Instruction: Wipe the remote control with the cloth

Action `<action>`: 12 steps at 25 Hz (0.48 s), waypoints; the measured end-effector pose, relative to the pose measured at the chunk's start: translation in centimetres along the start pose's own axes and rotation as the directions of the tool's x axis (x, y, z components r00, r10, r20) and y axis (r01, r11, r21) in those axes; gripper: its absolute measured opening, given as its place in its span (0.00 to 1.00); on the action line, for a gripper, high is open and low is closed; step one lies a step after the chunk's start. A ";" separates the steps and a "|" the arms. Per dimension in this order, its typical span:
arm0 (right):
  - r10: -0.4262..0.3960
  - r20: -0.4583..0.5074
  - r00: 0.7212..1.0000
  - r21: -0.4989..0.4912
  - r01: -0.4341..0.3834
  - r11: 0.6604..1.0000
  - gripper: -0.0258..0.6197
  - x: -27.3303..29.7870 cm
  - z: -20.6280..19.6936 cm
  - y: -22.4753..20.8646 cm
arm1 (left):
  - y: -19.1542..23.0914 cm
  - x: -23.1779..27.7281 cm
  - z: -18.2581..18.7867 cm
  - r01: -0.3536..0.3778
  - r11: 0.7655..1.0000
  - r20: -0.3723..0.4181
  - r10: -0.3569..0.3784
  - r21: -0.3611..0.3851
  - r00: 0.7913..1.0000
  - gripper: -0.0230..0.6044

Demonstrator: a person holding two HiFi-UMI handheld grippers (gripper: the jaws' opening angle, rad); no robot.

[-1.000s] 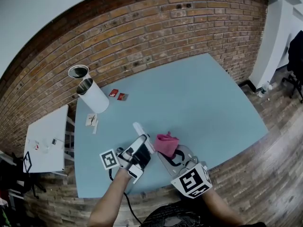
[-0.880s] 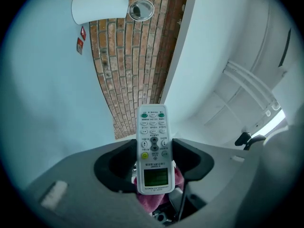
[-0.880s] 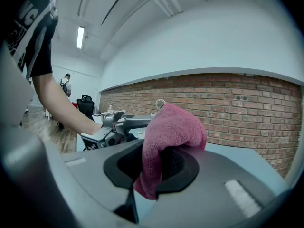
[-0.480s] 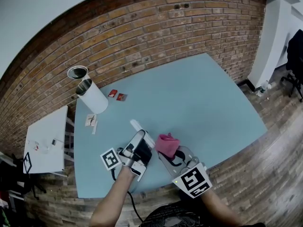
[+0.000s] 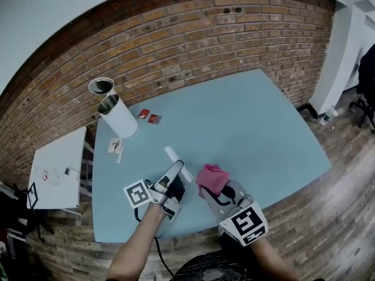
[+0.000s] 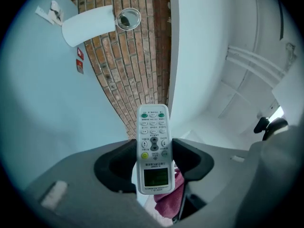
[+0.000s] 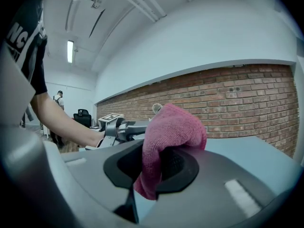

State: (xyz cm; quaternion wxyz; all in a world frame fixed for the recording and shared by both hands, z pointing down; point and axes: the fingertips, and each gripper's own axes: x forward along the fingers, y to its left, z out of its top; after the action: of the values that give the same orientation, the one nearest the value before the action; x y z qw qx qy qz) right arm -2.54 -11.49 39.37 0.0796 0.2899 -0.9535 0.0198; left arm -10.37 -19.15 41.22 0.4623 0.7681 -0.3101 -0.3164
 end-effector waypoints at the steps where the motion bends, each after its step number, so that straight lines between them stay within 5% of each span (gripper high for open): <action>1: 0.007 -0.001 1.000 0.005 -0.007 1.000 0.14 0.1 0.2 0.2 | -0.1 0.1 -0.2 -0.010 1.000 -0.013 0.010 0.015 1.000 0.42; 12: 0.043 0.003 0.999 0.001 -0.043 0.999 0.14 0.6 0.3 1.4 | 1.0 -0.2 -2.5 -0.099 0.988 -0.118 0.113 0.122 0.987 0.42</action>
State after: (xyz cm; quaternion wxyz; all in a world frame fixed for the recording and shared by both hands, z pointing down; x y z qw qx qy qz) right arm -3.84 -10.69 39.17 0.0776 0.2694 -0.9596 0.0219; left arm -8.73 -18.09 43.06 0.4514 0.7943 -0.3390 -0.2244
